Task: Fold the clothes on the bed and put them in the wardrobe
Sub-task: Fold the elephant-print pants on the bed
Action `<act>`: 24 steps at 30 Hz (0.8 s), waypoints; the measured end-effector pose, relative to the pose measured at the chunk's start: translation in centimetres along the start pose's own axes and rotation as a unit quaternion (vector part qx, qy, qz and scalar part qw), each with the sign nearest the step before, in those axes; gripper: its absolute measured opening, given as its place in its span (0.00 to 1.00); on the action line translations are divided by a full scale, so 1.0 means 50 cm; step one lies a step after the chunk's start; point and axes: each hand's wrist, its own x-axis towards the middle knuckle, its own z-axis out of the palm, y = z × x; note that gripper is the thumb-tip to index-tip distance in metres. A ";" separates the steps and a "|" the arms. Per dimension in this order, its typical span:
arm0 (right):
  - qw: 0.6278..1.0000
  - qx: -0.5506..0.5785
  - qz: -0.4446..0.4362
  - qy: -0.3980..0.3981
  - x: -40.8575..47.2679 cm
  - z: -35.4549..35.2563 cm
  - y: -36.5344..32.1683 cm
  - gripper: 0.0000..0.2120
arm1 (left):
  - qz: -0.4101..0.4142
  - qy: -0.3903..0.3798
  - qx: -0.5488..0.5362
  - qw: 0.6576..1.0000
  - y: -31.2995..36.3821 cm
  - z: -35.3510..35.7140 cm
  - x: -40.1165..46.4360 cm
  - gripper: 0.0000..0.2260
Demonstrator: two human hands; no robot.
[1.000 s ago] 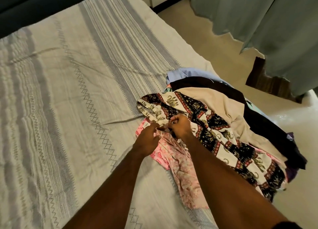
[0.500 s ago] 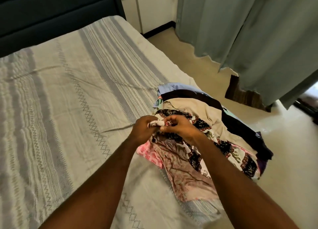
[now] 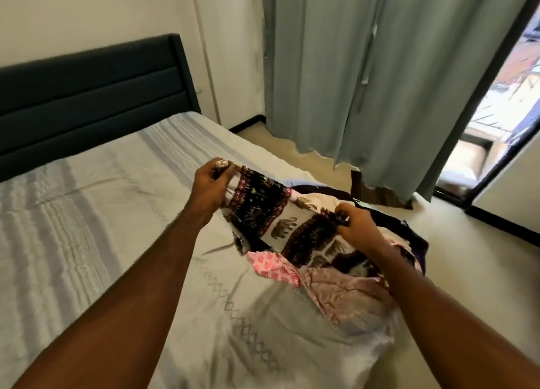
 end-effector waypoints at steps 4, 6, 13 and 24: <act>0.996 -0.045 -0.053 0.062 -0.118 -0.008 -0.123 0.12 | 0.026 0.084 -0.027 0.996 0.055 -0.224 -0.081 0.05; 0.990 -0.062 -0.076 0.097 -0.156 -0.001 -0.184 0.11 | 0.035 0.117 -0.021 0.992 0.067 -0.340 -0.112 0.04; 0.974 -0.005 -0.083 0.212 -0.218 0.058 -0.424 0.04 | 0.092 0.249 0.004 0.964 0.130 -0.671 -0.235 0.08; 0.983 0.126 -0.095 -0.091 -0.243 0.203 -0.527 0.11 | -0.024 0.279 0.267 0.922 0.029 -0.996 -0.452 0.07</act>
